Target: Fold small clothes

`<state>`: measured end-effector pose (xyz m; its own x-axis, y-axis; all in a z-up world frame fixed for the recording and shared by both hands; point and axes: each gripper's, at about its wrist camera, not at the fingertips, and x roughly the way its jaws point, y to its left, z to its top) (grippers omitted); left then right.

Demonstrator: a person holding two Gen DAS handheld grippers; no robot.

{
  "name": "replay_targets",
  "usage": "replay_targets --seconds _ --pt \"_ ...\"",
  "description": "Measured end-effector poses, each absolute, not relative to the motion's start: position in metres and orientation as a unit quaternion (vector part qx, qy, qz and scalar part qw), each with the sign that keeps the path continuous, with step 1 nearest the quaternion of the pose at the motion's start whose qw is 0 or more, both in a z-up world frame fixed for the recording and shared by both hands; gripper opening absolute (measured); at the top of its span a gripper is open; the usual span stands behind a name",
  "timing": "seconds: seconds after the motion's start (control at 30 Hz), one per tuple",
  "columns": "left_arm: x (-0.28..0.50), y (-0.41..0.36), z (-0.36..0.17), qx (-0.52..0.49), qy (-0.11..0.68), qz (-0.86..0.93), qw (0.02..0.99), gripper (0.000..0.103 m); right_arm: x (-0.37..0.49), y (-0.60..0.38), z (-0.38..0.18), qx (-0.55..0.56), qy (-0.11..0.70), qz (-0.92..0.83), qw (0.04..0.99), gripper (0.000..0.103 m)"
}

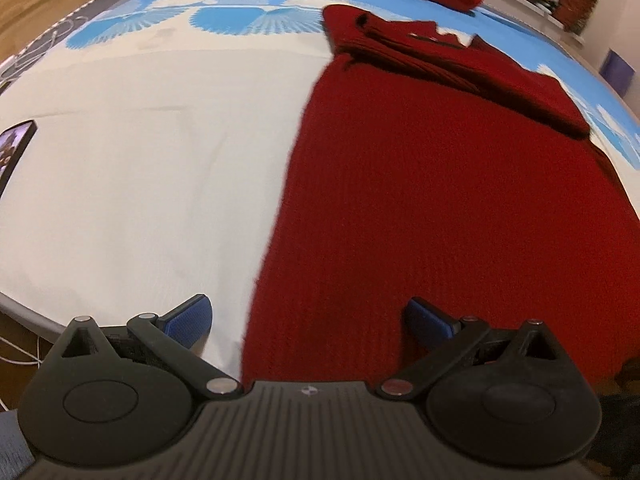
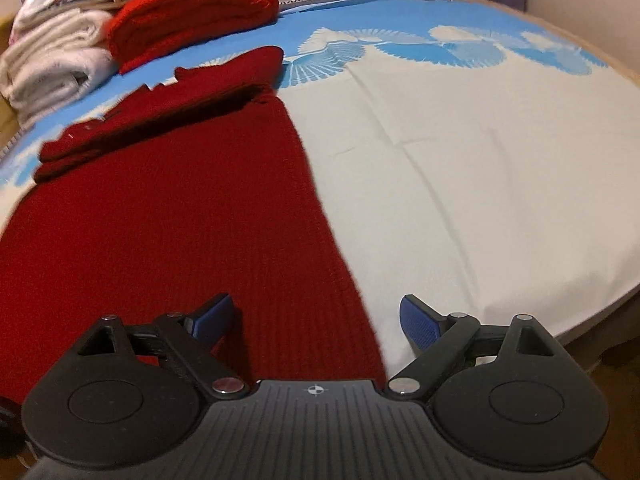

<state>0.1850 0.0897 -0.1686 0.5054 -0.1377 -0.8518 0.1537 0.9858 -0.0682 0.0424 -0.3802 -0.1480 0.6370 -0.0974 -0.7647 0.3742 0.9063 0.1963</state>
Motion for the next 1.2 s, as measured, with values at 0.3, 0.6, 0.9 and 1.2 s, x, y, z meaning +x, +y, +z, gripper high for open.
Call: replay_targets --seconds 0.3,0.6,0.9,1.2 --pt "0.179 0.100 -0.166 -0.055 0.503 -0.117 0.854 0.103 0.030 -0.399 -0.144 0.280 0.382 -0.116 0.873 0.075" --pt "0.183 0.115 -0.163 -0.134 0.511 -0.112 0.842 0.096 0.027 -0.394 -0.147 0.221 0.394 -0.151 0.879 0.020" --pt "0.169 0.125 -0.162 -0.140 0.514 -0.091 0.841 0.026 0.011 -0.431 -0.136 0.307 0.380 -0.196 0.850 0.010" --pt "0.183 0.126 -0.176 -0.160 0.555 -0.108 0.809 0.084 0.014 -0.418 -0.137 0.292 0.398 -0.193 0.848 0.051"
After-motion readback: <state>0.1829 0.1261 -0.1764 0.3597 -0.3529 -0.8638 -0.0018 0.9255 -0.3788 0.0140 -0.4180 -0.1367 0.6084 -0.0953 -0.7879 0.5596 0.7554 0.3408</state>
